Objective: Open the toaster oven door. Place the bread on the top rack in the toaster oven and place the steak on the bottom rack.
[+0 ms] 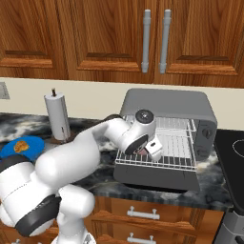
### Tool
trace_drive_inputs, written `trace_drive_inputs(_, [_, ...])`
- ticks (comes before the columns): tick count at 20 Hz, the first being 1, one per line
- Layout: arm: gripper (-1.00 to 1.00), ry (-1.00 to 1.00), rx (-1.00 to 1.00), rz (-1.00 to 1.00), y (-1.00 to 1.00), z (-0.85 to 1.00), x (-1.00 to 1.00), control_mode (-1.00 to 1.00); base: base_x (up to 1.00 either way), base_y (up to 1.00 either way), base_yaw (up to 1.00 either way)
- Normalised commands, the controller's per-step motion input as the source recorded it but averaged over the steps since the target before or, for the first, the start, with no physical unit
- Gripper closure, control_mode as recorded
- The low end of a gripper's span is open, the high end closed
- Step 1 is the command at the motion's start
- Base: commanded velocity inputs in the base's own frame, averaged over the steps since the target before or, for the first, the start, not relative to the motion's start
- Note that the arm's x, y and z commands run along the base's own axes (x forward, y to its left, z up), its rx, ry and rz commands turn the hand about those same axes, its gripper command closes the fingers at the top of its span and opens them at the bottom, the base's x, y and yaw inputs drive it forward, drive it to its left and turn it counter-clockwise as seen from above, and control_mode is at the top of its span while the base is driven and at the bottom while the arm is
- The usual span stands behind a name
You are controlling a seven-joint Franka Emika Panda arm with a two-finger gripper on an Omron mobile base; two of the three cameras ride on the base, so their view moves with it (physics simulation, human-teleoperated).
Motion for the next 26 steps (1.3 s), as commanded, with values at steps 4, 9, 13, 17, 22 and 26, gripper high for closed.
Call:
trace_drive_inputs(4, [-1.0, 0.0, 0.0, 0.36, -0.1, 0.06, -0.42, -1.0, 0.0, 0.0, 0.0])
trace_drive_inputs(9, [-1.0, 0.01, 0.0, 0.28, -0.13, 0.0, -0.48, -1.0, 0.0, 0.0, 0.0])
trace_drive_inputs(13, [-1.0, 0.12, 0.0, 0.2, 0.0, -0.02, -0.28, -1.0, 0.0, 0.0, 0.0])
trace_drive_inputs(17, [-1.0, 0.23, -0.02, 0.22, 0.03, -0.06, -0.01, -1.0, 0.0, 0.0, 0.0])
trace_drive_inputs(22, [-1.0, 0.07, -0.02, 0.28, -0.02, -0.22, -0.09, -1.0, 0.0, 0.0, 0.0])
trace_drive_inputs(26, [-1.0, 0.0, 0.0, 0.22, -0.03, -0.34, -0.16, -1.0, 0.0, 0.0, 0.0])
